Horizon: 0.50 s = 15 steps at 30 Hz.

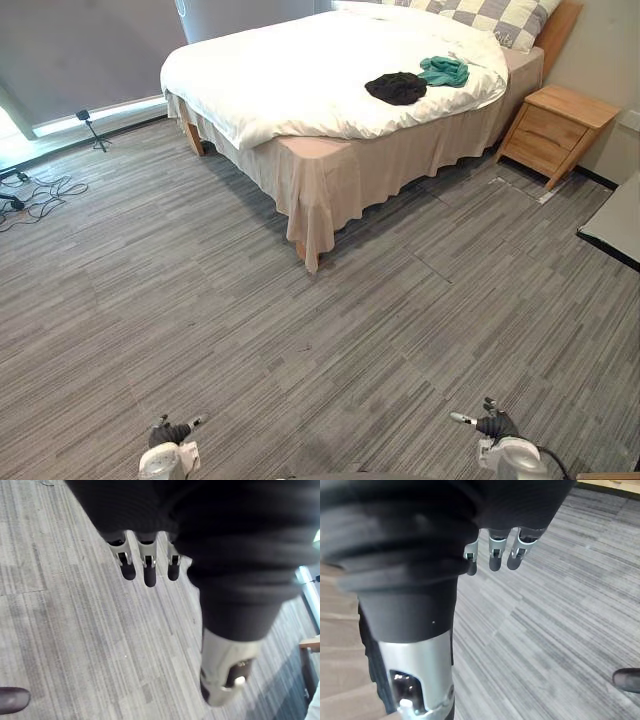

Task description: Tidy the bed and pick cloth on bed and put in laundry

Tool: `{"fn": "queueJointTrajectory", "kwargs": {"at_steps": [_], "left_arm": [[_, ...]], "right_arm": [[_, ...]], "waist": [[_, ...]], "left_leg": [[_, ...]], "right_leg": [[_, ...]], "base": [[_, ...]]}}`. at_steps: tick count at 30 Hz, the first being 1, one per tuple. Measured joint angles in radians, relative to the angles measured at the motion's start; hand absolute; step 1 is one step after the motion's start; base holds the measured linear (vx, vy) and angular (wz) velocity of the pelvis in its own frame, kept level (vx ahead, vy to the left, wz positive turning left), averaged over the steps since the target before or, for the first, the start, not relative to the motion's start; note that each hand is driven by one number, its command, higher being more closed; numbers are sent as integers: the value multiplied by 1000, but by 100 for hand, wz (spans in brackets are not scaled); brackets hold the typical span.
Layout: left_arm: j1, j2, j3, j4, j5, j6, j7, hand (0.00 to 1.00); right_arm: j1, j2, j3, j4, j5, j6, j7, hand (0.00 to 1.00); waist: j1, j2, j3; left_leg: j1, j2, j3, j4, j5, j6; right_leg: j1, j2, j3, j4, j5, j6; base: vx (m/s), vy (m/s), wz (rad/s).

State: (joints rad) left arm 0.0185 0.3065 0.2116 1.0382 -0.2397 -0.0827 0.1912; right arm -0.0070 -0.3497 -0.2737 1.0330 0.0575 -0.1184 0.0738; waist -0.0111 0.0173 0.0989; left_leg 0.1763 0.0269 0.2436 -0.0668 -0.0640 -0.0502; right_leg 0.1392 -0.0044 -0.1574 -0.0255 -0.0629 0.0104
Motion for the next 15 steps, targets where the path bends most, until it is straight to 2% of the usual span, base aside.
{"fn": "queueJointTrajectory", "kwargs": {"at_steps": [4,9,15], "left_arm": [[-3,16,8,-7,-1,0,-7,0],[-4,17,8,-6,-11,0,-64,0],[-2,12,7,-6,-24,-4,-78,0]], "right_arm": [[-1,-17,0,-5,-1,-13,21,0],[0,-17,1,-26,1,-21,25,0],[-1,-17,1,-36,0,-30,25,0]], "waist": [[-2,5,3],[-5,10,5],[-6,10,5]], "left_leg": [[0,2,3,1,-4,-7],[0,3,7,2,-8,-12],[-1,7,19,15,-15,-21]], "right_leg": [[0,0,-4,1,-5,9],[-1,0,-7,2,-8,13],[0,0,-22,8,-12,19]], "base": [[3,-28,0],[0,-26,0],[-1,-39,-2]]}}
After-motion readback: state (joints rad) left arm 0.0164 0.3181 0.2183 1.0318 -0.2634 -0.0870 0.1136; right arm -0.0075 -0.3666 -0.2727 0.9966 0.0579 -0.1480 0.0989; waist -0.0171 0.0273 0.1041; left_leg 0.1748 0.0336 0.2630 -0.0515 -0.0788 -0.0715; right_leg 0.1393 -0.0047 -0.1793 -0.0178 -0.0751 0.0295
